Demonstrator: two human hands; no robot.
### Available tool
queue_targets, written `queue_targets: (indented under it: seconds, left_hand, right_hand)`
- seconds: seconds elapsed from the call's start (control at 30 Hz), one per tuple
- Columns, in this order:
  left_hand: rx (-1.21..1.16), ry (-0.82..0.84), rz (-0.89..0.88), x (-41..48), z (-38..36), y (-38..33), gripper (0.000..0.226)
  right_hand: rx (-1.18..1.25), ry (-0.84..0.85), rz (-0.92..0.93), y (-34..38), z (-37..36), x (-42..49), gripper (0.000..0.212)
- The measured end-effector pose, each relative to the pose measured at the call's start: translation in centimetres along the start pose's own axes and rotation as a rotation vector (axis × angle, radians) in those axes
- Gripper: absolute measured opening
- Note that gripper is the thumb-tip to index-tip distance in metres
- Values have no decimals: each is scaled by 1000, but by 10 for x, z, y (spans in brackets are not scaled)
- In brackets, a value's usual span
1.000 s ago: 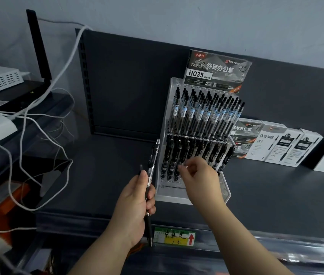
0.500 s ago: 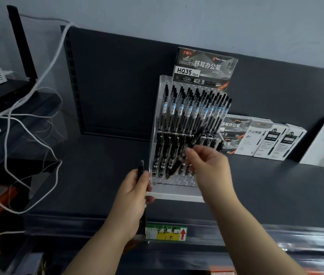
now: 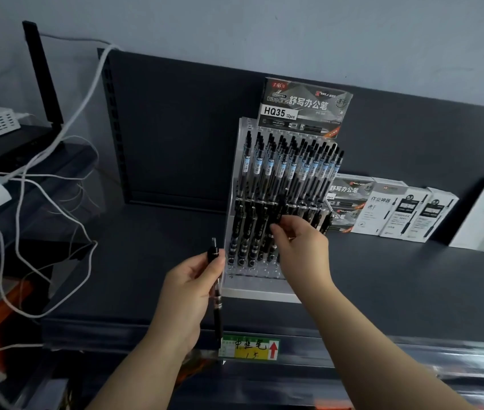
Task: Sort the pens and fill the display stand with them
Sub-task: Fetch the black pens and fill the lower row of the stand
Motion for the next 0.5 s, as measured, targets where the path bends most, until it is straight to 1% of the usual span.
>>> queue_targets:
  seconds: [0.07,0.17,0.27,0.5]
  left_hand:
    - [-11,-13,-1,0,1,0,11]
    - [-17,-30,-9,1,3,1,13]
    - [-20,-46,-30,3,4,1,13]
    - [-20,-54,-9,6,3,4,14]
  right_hand:
    - [-42,20,1,-1,-2,-1,26]
    - [-112,97,-45,-7,-9,-6,26]
    - [-185,105,-39,-11,-13,-8,25]
    - [-138,102,-28,-16,-18,-6,26]
Point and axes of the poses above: each hand's wrist, its own x-axis towards the middle knuckle, its own z-axis out of the back of the hand, y = z × x, the point moved 3 cm from there along x, towards the middle knuckle, and after that the axes turned 5 degrees about -z, right-handed, at the moved point
